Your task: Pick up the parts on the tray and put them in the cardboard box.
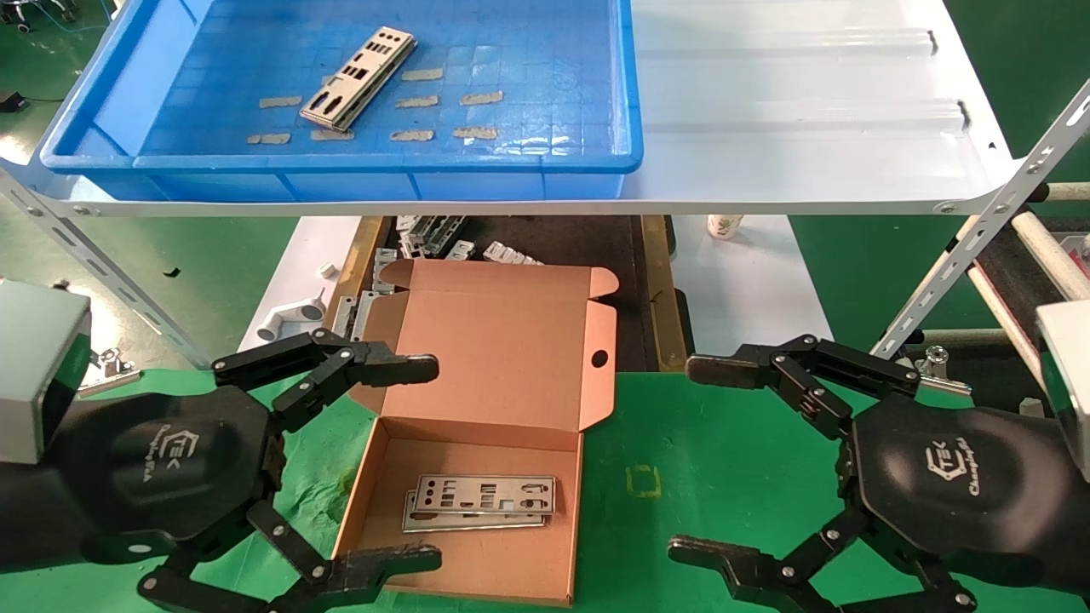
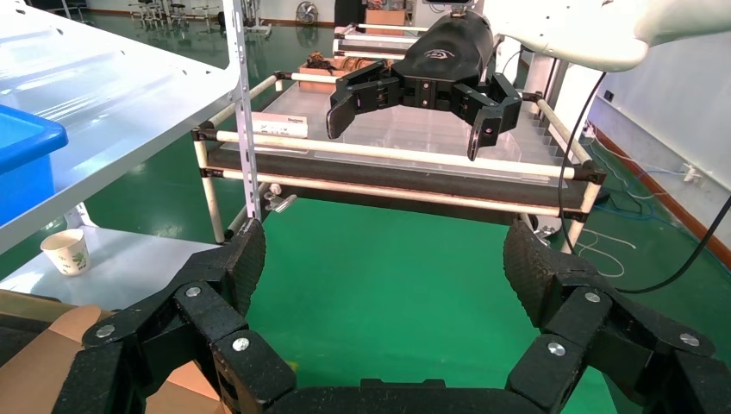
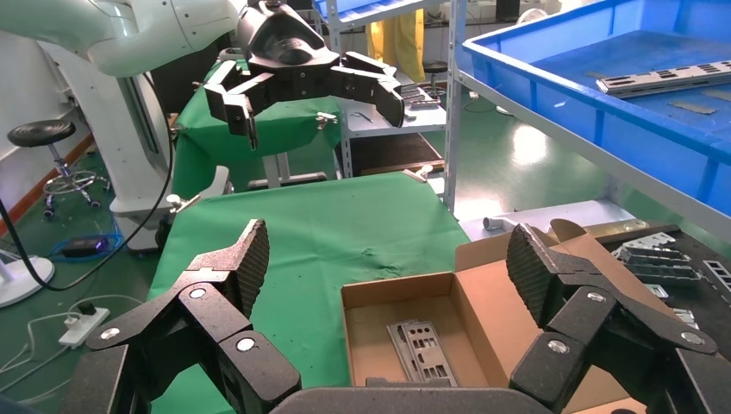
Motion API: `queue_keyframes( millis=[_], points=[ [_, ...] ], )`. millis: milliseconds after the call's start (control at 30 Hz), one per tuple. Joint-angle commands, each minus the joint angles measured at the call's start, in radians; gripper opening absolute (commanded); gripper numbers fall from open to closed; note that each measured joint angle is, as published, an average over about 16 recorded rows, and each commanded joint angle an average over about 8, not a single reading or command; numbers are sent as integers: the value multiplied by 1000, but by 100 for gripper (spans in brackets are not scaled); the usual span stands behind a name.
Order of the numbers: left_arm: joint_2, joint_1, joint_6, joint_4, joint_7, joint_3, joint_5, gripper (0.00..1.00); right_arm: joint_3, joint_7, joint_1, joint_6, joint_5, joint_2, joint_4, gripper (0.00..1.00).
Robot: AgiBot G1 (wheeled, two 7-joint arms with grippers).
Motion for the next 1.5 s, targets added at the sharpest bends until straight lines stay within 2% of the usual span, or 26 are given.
queue_keyframes(
  millis=[33, 1500],
  points=[
    [0, 0, 0, 0, 0, 0, 0, 100, 0, 0, 0, 0, 0, 0, 0, 100],
    [0, 0, 0, 0, 0, 0, 0, 100, 0, 0, 0, 0, 0, 0, 0, 100]
  ],
)
